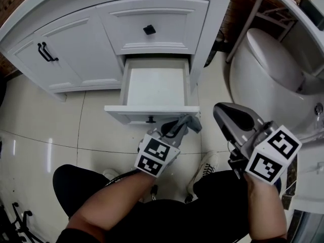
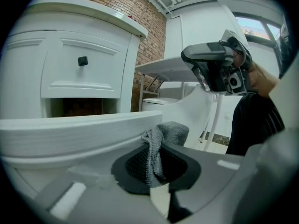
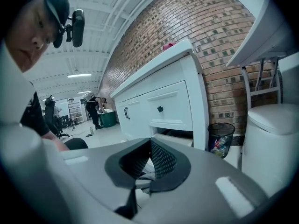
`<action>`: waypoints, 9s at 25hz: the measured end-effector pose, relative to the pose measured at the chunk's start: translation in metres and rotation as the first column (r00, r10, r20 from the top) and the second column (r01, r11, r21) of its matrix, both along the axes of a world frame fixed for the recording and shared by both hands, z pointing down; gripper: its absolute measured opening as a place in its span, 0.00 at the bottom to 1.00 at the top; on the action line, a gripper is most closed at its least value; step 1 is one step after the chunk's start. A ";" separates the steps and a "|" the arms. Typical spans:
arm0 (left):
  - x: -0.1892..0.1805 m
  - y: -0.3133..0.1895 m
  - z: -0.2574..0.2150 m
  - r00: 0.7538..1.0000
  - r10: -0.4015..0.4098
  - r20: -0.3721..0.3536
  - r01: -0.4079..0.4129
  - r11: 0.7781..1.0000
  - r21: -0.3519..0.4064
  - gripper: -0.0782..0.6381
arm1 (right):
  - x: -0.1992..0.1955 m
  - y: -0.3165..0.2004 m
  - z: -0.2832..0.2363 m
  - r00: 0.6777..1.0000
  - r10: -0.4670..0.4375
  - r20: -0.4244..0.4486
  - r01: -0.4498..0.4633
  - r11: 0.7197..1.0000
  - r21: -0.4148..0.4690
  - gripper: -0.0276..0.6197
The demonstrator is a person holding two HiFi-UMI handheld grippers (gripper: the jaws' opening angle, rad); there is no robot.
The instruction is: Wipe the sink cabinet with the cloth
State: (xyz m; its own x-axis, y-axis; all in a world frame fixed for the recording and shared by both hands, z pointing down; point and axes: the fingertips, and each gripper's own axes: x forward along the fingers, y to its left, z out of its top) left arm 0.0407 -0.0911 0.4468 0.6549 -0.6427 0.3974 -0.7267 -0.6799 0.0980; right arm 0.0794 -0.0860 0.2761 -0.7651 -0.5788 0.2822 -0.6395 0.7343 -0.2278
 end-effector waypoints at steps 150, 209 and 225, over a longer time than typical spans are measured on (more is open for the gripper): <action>-0.147 -0.092 -0.133 0.984 -0.137 0.110 0.124 0.986 0.113 0.16 | -0.079 -0.042 -0.052 0.962 -0.104 0.254 0.128 0.989 -0.080 0.05; -0.193 -0.206 0.010 0.830 0.028 0.557 0.080 0.982 -0.170 0.16 | -0.047 -0.125 0.026 0.976 0.012 0.218 0.038 0.974 -0.223 0.05; -0.169 -0.189 -0.013 0.851 0.066 0.521 0.019 0.988 -0.155 0.16 | -0.042 -0.121 0.016 0.970 0.013 0.244 0.040 0.976 -0.212 0.05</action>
State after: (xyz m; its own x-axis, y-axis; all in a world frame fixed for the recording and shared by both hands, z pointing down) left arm -0.1280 -0.2800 0.4335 0.3363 -0.5354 0.7747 -0.6825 -0.7054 -0.1912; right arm 0.0371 -0.2068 0.2921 -0.8333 -0.5142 0.2030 -0.5355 0.6595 -0.5276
